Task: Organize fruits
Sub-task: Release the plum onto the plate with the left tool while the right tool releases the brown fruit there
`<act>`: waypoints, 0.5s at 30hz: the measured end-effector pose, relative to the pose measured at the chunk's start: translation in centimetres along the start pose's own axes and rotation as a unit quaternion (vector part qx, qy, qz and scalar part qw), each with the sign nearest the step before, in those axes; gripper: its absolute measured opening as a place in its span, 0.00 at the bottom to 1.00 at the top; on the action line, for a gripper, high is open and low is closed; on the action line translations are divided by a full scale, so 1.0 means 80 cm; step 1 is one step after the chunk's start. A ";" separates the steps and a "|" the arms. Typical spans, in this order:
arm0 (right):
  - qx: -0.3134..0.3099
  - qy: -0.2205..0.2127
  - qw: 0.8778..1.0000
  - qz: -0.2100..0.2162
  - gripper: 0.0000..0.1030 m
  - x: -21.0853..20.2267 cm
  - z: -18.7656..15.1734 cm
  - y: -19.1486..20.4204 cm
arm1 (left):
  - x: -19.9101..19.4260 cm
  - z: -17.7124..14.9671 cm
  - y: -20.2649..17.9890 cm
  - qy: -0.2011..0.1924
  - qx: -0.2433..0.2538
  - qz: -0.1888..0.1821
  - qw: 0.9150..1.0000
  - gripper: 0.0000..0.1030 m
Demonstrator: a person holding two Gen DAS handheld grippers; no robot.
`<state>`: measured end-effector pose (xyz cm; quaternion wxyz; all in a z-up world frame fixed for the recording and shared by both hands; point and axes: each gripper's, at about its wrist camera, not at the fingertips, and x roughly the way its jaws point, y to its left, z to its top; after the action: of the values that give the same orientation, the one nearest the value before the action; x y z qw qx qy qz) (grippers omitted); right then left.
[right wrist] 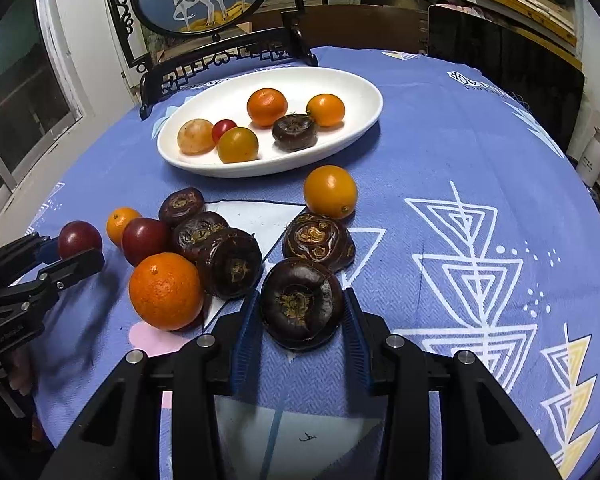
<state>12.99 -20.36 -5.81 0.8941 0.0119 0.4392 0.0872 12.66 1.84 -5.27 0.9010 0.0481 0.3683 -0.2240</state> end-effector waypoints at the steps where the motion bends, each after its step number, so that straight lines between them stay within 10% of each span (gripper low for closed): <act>1: 0.001 -0.002 1.000 0.001 0.41 -0.002 -0.001 -0.001 | 0.000 0.000 0.000 0.000 0.000 0.000 1.000 0.36; 15: 0.027 -0.059 0.997 0.051 0.40 -0.056 0.002 -0.027 | -0.016 0.003 0.014 -0.015 -0.032 -0.011 0.999 0.36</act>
<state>10.74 -23.21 -2.39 0.9121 0.0630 0.3870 0.1199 12.53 3.28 -4.33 0.9049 0.0118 0.3627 -0.2223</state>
